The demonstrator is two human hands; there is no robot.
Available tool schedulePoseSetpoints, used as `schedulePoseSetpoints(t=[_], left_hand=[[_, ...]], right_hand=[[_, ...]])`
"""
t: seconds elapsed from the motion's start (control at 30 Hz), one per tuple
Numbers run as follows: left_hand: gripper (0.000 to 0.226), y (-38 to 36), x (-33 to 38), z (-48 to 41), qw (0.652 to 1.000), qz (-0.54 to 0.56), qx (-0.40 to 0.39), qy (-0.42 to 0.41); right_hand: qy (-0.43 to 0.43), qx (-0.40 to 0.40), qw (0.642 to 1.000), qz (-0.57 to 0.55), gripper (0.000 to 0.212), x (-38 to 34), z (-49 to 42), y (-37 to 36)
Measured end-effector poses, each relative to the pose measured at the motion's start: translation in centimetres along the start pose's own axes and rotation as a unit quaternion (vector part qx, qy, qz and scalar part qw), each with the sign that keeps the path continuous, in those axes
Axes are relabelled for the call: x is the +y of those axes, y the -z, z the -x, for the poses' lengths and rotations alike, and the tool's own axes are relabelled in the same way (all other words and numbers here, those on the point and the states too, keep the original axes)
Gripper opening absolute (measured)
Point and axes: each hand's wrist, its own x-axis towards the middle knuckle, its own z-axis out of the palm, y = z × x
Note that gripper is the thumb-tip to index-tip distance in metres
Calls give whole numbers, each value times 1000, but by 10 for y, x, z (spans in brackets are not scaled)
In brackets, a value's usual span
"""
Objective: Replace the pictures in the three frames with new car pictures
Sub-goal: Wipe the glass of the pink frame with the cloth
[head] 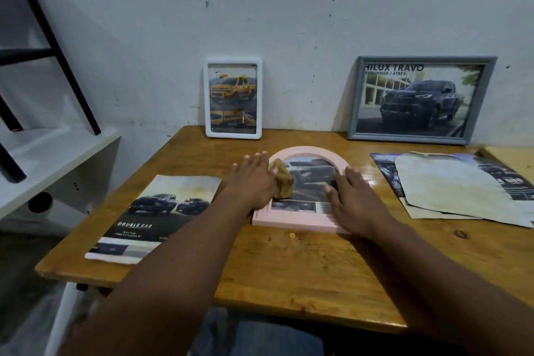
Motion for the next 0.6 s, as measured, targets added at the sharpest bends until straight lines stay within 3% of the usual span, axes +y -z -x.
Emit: schedulePoseSetpoints(t=[0.33, 0.6], left_hand=[[64, -1, 15, -86, 997, 70, -20, -5], [65, -8, 46, -121, 997, 52, -27, -43]], right_hand=[[16, -10, 999, 26, 64, -4, 5, 1], [19, -11, 999, 29, 86, -10, 8, 5]])
